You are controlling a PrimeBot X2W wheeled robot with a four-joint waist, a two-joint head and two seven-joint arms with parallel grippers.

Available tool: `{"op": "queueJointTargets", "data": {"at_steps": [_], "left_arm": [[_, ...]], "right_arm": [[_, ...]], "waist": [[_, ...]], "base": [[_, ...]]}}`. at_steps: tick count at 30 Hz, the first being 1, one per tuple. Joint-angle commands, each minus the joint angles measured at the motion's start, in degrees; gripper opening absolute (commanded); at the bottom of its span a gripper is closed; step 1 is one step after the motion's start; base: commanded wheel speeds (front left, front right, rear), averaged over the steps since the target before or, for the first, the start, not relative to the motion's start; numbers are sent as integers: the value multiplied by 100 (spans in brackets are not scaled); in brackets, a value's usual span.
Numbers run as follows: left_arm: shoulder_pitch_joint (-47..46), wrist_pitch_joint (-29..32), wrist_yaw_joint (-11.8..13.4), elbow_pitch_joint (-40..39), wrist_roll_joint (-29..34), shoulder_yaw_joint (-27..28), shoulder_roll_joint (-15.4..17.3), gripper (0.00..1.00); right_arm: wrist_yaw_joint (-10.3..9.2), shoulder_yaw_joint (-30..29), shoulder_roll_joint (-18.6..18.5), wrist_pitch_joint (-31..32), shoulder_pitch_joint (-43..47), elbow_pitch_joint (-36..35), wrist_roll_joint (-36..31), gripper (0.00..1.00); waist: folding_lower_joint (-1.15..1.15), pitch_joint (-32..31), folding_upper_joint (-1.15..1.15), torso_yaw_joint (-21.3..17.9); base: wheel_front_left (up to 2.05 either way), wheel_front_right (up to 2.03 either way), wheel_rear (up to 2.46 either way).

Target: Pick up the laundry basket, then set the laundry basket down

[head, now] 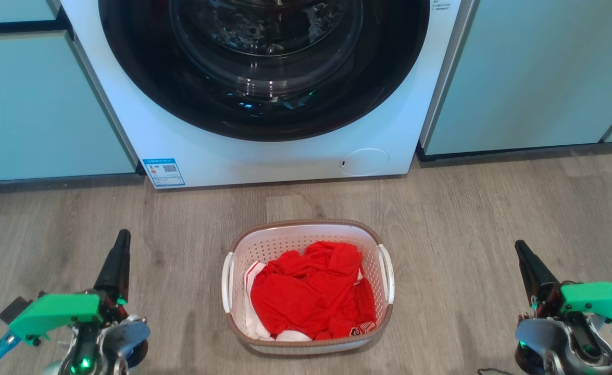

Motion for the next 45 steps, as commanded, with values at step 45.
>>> {"op": "queueJointTargets", "data": {"at_steps": [45], "left_arm": [[-289,43,-40,-168,50,208,53,0]], "right_arm": [[-1,99,-40,44,-278,-200,-59,0]], "waist": [[0,0,0,0]], "base": [[0,0,0]]}}
